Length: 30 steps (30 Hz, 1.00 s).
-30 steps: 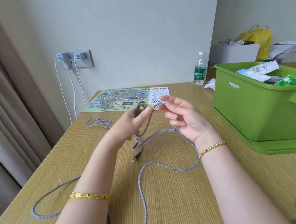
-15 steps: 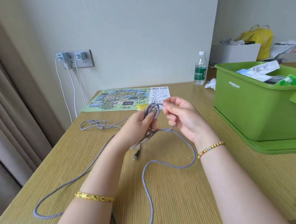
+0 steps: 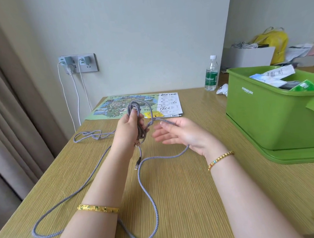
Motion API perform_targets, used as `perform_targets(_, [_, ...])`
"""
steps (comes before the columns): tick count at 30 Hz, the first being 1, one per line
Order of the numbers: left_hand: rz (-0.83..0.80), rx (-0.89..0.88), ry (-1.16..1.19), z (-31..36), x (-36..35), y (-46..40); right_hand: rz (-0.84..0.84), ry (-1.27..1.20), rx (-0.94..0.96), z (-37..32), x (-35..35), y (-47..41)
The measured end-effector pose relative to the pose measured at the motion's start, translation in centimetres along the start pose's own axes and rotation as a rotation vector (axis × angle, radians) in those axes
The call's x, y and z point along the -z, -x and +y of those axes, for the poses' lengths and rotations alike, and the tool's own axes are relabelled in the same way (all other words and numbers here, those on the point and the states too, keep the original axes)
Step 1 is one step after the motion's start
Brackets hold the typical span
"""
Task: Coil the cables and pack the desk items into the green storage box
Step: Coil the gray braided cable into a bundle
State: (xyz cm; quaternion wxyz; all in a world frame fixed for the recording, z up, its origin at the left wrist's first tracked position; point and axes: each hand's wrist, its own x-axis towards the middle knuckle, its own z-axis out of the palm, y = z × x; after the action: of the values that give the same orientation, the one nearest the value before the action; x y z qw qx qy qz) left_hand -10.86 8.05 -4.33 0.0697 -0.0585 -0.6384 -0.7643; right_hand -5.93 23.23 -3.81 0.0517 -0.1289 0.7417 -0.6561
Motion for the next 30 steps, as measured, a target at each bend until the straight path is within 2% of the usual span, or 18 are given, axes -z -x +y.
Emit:
perform_targets(4, [0.015, -0.056, -0.166, 0.0, 0.1, 0.1, 0.086, -0.082, 0.009, -0.1, -0.2, -0.1])
perform_targets(10, [-0.069, -0.063, 0.25, 1.1, -0.5, 0.7, 0.319, -0.437, -0.144, 0.6, 1.2, -0.8])
perform_targets(13, [-0.014, -0.044, 0.502, 2.0, 0.2, 0.5, 0.486, -0.612, -0.215, 1.5, 2.0, -0.9])
perform_targets(16, [0.075, -0.019, 0.523, 2.3, 1.0, 0.0, 0.626, -0.66, -0.252, 2.3, 2.5, -1.0])
perform_targets(18, [0.052, 0.011, 0.424, 1.9, 0.8, 0.1, 0.669, -0.527, -0.28, 2.5, 2.3, -1.2])
perform_targets(20, [-0.015, 0.033, 0.341, 1.2, 0.2, 0.3, 0.699, -0.285, -0.289, 2.5, 2.1, -1.6])
perform_targets(23, [-0.078, 0.024, 0.259, 0.7, -0.4, 0.5, 0.707, 0.296, -0.223, 2.8, 1.8, -2.0])
perform_targets(26, [-0.07, 0.027, 0.259, 0.5, -0.4, 0.6, 0.715, 0.808, 0.023, 2.8, 0.7, -2.1])
perform_targets(28, [-0.068, 0.031, 0.268, 0.5, -0.4, 0.6, 0.648, 0.944, 0.196, 2.8, -0.1, -2.4])
perform_targets(30, [-0.084, 0.042, 0.279, 0.7, -0.3, 0.7, 0.51, 1.012, 0.244, 3.3, -0.8, -2.6])
